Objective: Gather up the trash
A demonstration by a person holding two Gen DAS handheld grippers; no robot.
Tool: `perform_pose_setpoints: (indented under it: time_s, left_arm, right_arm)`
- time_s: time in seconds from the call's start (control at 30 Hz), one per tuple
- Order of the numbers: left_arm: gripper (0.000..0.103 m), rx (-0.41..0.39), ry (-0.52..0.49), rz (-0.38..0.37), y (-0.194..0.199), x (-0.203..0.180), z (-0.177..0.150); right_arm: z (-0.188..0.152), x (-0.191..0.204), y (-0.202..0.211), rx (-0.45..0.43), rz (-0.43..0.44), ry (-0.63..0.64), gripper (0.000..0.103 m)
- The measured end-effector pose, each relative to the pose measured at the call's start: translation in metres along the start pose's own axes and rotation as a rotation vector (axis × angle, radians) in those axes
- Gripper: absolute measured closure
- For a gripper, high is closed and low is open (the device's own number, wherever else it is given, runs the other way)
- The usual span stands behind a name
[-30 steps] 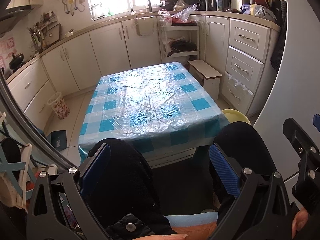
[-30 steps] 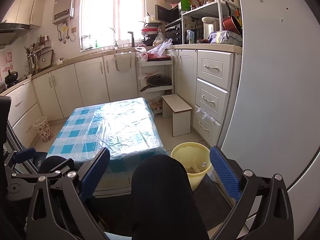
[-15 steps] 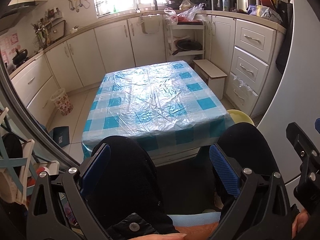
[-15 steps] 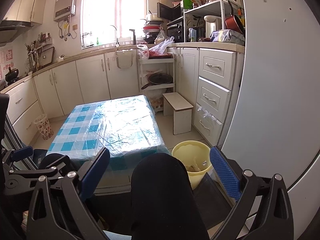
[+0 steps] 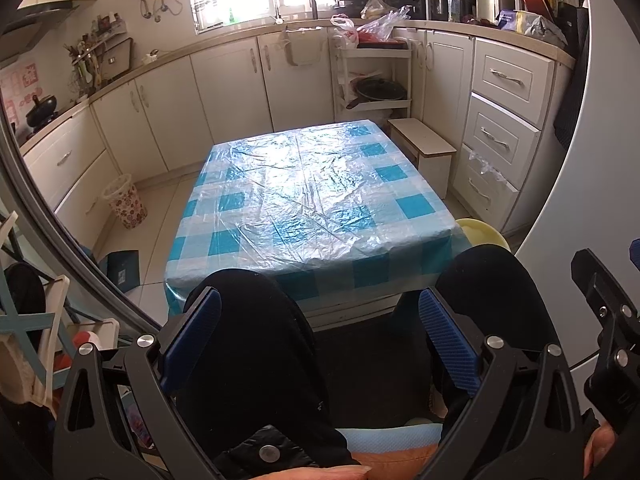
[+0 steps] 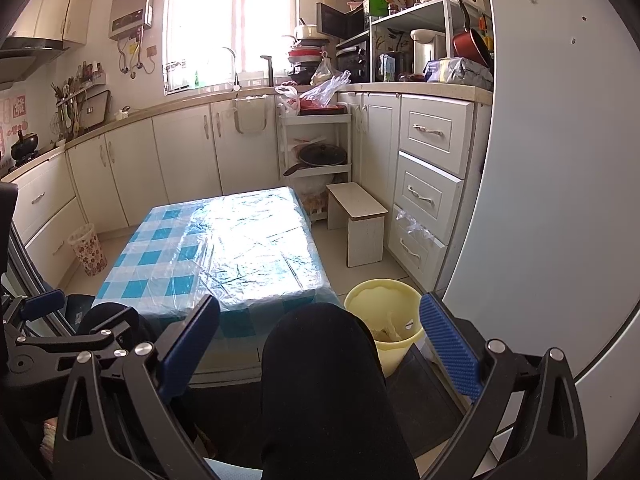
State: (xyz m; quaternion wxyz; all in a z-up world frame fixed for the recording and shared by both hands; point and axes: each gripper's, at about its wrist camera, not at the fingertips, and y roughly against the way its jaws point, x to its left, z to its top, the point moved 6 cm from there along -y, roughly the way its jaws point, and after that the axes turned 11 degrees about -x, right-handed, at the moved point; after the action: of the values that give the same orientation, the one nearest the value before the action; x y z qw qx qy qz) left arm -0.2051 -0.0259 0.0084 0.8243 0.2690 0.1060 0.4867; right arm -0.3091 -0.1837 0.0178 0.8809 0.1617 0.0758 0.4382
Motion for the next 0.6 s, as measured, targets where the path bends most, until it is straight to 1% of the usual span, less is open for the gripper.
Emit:
perform_pose_setpoints:
  time_s: [0.6]
  left_arm:
    - [0.008,0.004,0.009,0.005,-0.0005,0.0056,-0.0019]
  right_arm:
    - [-0.0021,0.0039,-0.0001,0.010,0.001,0.007,0.007]
